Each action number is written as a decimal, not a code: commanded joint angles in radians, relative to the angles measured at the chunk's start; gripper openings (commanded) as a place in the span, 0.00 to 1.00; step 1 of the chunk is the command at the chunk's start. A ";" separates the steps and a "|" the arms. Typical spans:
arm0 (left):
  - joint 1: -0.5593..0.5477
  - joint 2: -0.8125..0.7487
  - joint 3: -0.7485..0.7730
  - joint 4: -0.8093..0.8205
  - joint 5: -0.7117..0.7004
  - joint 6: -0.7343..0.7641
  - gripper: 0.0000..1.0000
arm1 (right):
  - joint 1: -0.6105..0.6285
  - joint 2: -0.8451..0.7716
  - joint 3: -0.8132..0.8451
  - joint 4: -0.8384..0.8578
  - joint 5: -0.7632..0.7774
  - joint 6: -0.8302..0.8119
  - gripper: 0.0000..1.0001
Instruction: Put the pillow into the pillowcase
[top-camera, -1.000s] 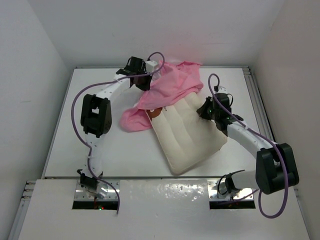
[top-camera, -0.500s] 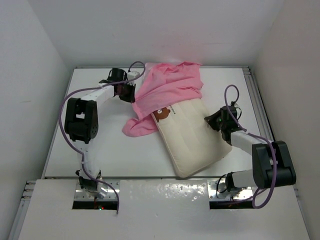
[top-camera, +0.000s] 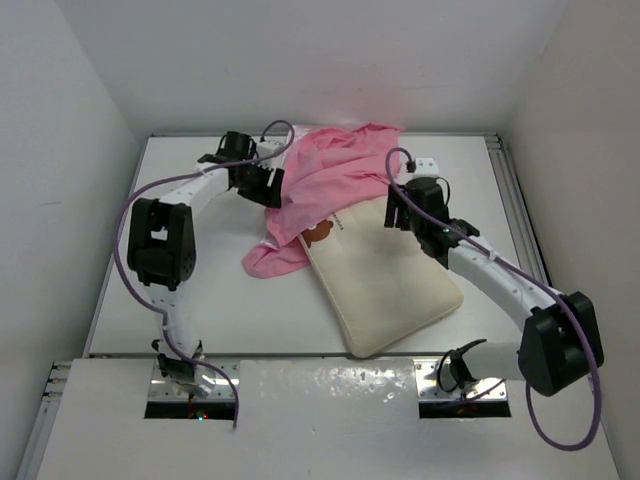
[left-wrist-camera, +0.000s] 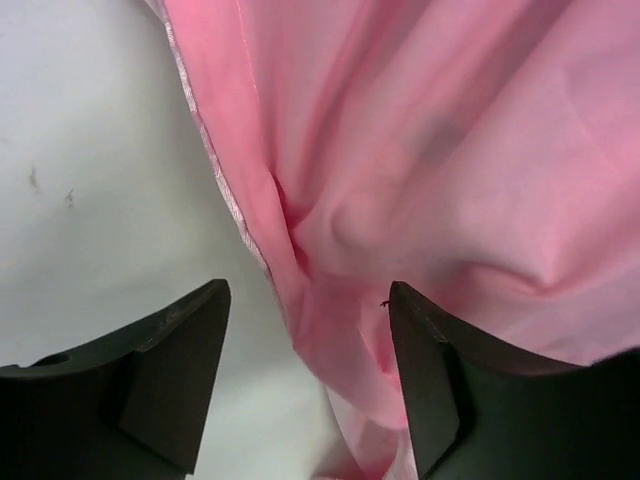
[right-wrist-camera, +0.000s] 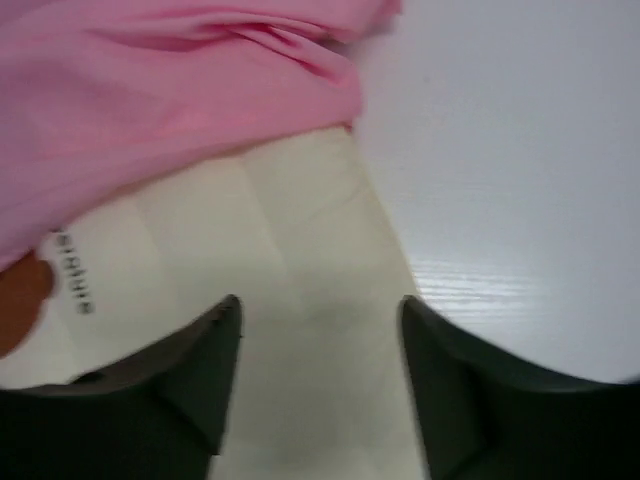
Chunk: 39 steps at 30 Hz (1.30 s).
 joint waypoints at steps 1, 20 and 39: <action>0.005 -0.158 -0.015 -0.014 0.027 0.024 0.63 | 0.110 0.005 0.102 -0.071 0.029 -0.254 0.52; -0.038 -0.286 -0.518 0.144 -0.084 0.021 0.77 | 0.567 0.333 0.091 -0.121 0.119 -0.118 0.99; -0.160 -0.361 -0.300 -0.115 0.156 0.172 0.00 | 0.362 0.354 0.457 0.244 -0.392 0.159 0.00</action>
